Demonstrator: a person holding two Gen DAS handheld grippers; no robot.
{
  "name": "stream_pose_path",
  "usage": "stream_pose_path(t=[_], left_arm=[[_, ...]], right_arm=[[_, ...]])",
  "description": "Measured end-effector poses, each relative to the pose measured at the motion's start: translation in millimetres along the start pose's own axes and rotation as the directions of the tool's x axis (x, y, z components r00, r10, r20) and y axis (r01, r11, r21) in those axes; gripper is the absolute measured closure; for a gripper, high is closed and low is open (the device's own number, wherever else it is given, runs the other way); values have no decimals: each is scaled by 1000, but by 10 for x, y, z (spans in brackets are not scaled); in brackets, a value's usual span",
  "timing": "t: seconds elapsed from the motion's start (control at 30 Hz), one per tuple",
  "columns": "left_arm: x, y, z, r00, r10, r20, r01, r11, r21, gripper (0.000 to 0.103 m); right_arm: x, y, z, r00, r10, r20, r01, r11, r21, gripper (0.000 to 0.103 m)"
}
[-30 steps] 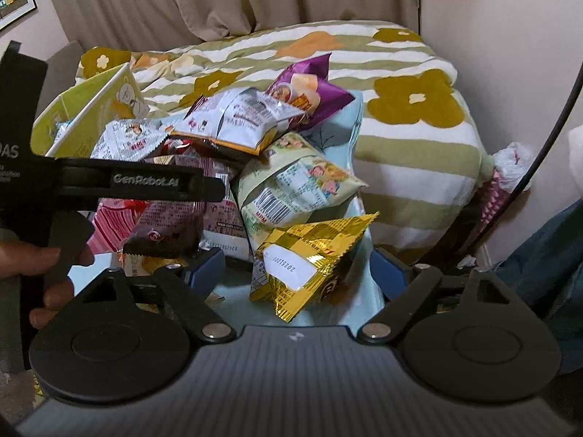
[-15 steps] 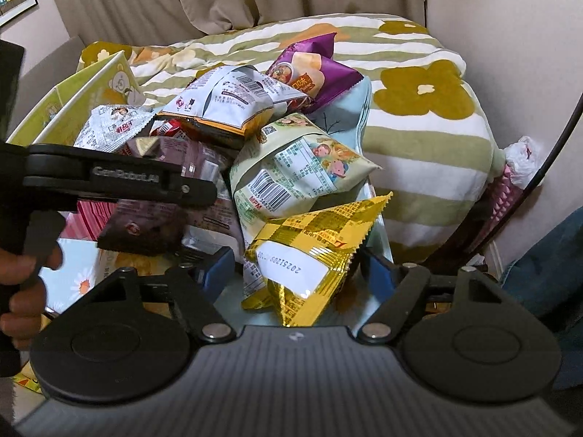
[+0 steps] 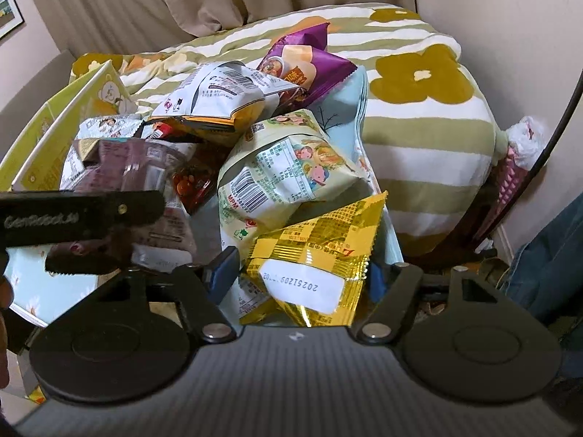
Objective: Organize snacks
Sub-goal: 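Grasp the purple-grey packet with the left gripper while the right grasps the gold packet, then carry both packets into the yellow box and open both grippers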
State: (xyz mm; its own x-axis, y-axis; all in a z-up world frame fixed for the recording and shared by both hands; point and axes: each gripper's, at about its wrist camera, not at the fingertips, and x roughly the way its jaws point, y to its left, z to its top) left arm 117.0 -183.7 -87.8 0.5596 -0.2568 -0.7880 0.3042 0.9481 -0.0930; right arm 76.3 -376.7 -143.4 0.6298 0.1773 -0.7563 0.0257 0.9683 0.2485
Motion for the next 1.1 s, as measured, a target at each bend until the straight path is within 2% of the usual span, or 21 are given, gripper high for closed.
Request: stream_pose_path(t=[0.27, 0.67, 0.9, 1.1], left_arm=[[-134, 16, 13, 1000, -13, 18, 13, 1000, 2, 40], [-455, 111, 31, 997, -34, 72, 35, 999, -10, 40], [-863, 385, 101, 988, -7, 156, 16, 999, -52, 40], [-1184, 838, 192, 973, 49, 225, -30, 996, -87, 40]], right_arm=[[-136, -18, 21, 1000, -9, 6, 9, 1000, 26, 32], [-482, 81, 23, 999, -38, 30, 37, 999, 21, 35], [-818, 303, 142, 996, 2, 87, -3, 1000, 7, 35], [-1002, 726, 459, 983, 95, 157, -91, 995, -32, 35]])
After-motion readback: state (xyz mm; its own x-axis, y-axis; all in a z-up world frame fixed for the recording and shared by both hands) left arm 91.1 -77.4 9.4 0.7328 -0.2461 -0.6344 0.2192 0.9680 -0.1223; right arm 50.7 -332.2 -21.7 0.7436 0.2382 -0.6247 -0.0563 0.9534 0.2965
